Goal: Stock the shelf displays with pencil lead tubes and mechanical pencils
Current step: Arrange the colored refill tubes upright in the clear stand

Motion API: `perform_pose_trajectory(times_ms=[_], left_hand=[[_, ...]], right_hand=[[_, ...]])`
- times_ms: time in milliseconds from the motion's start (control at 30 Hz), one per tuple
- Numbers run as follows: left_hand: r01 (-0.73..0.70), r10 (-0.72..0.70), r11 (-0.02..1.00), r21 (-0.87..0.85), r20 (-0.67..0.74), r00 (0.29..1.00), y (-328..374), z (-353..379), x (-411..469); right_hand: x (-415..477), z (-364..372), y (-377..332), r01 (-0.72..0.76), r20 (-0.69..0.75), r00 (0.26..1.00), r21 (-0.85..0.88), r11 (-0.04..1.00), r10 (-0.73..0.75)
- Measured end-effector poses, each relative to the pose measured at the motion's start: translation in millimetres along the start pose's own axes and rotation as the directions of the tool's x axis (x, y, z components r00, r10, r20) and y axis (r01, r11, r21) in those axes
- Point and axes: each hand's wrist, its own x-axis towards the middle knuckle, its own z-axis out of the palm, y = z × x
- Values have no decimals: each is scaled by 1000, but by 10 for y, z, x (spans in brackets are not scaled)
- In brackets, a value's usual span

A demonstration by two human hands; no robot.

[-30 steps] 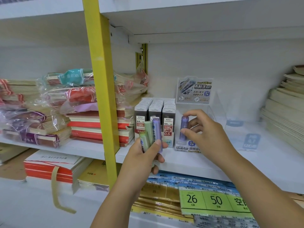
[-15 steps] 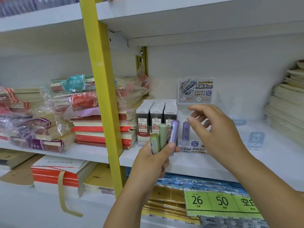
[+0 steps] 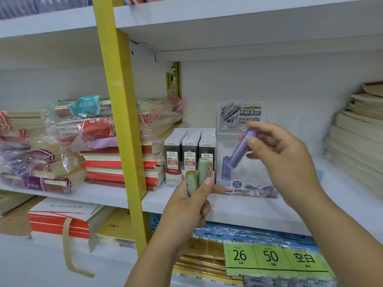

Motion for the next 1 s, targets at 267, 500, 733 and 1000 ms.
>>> perform_pose_trajectory(times_ms=[267,500,733,1000], left_hand=[[34,-32,999,42,-62,998,12,-25,2],[48,-43,997,61,-93,995,-6,-10,9],[76,-72,996,48,-88,994,-15,10,27],[71,-68,996,47,-77,995,-16,6,20]], right_hand=[[-52,18,183,31,107,994,-358,933,8],[-27,-34,264,-97,167,972,-363,927,167],[-31,-73,327,-97,171,968,-415,905,182],[-61,-82,367,-57,232,959,-413,909,165]])
